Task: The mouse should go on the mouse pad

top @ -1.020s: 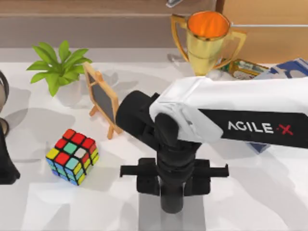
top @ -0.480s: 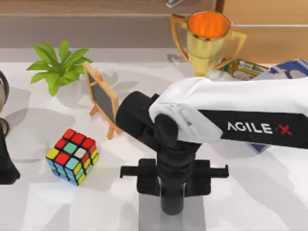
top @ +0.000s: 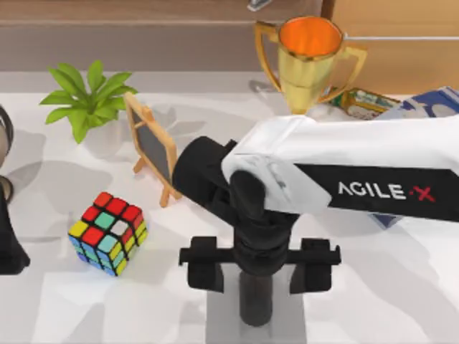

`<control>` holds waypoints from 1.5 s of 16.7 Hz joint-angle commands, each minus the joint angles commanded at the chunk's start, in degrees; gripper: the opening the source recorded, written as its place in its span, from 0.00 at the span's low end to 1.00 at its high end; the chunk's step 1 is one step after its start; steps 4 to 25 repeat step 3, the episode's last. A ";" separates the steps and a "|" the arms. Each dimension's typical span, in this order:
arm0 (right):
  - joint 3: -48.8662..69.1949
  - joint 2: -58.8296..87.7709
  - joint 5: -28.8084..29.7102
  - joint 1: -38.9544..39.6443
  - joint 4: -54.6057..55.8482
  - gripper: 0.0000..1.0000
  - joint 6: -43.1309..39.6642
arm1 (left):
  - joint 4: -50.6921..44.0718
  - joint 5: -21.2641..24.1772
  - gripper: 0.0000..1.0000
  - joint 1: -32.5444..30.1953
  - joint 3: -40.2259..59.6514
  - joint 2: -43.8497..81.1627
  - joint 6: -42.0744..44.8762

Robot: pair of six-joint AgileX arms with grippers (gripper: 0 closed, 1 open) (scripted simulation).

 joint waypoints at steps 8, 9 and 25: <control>0.00 0.00 0.00 0.00 0.00 1.00 0.00 | 0.00 0.00 1.00 0.00 0.00 0.00 0.00; 0.00 0.00 0.00 0.00 0.00 1.00 0.00 | 0.00 0.00 1.00 0.00 0.00 0.00 0.00; 0.00 0.00 0.00 0.00 0.00 1.00 0.00 | 0.00 0.00 1.00 0.00 0.00 0.00 0.00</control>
